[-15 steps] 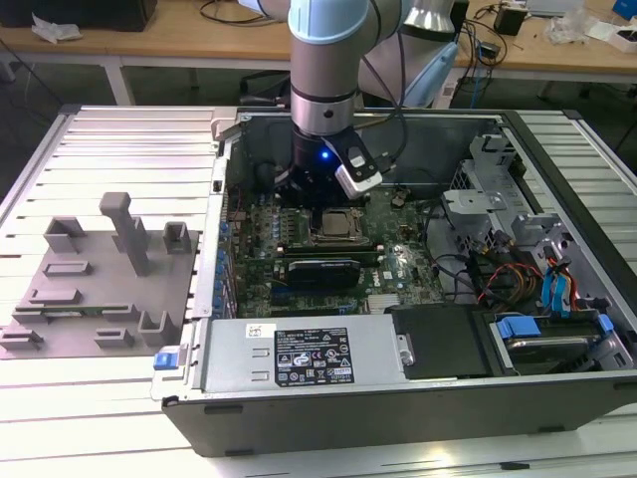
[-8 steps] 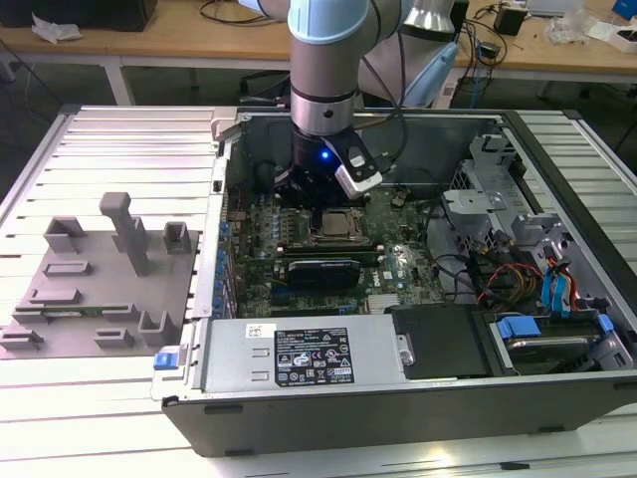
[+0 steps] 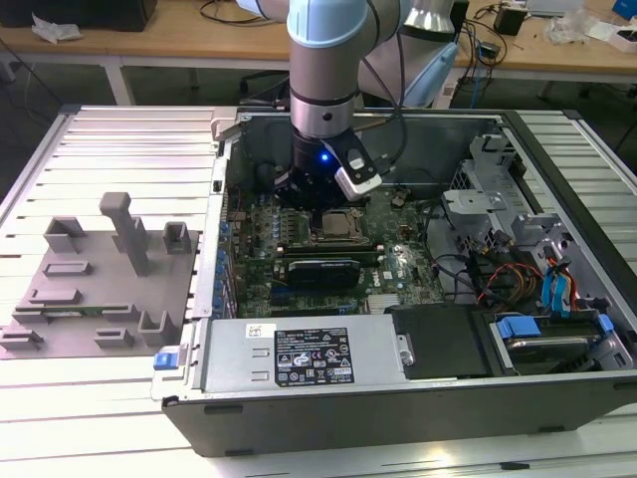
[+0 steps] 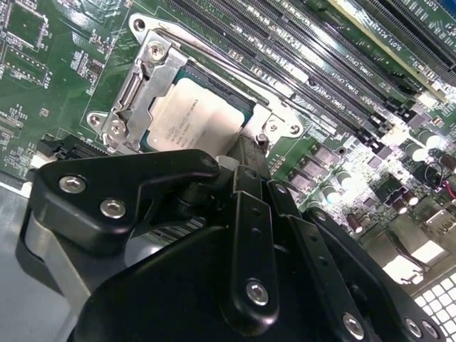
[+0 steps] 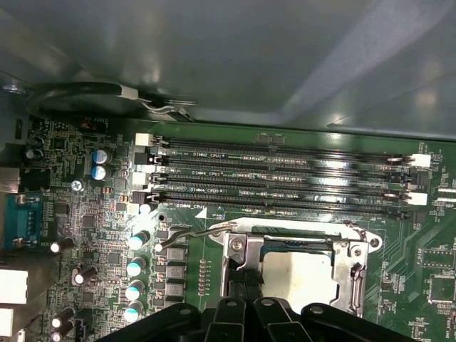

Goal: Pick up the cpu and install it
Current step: 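Close the cpu cover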

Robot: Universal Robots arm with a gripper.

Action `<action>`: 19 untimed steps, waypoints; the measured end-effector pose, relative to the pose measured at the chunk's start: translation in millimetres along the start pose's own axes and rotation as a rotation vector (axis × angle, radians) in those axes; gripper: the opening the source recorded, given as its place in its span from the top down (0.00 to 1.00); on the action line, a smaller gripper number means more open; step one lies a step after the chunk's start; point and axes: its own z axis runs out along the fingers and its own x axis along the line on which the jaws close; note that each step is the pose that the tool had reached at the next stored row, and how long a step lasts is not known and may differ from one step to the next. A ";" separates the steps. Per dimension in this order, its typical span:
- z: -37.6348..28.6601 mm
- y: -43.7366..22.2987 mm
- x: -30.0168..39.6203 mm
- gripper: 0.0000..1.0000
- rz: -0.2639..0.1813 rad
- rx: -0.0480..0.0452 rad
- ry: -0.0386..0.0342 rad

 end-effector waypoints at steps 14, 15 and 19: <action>-1.6 -4.0 0.2 0.89 0.000 -0.0001 -0.0001; -2.5 -4.0 0.2 0.89 0.000 0.0000 0.0000; -5.2 -4.0 0.2 0.89 0.000 0.0000 0.0000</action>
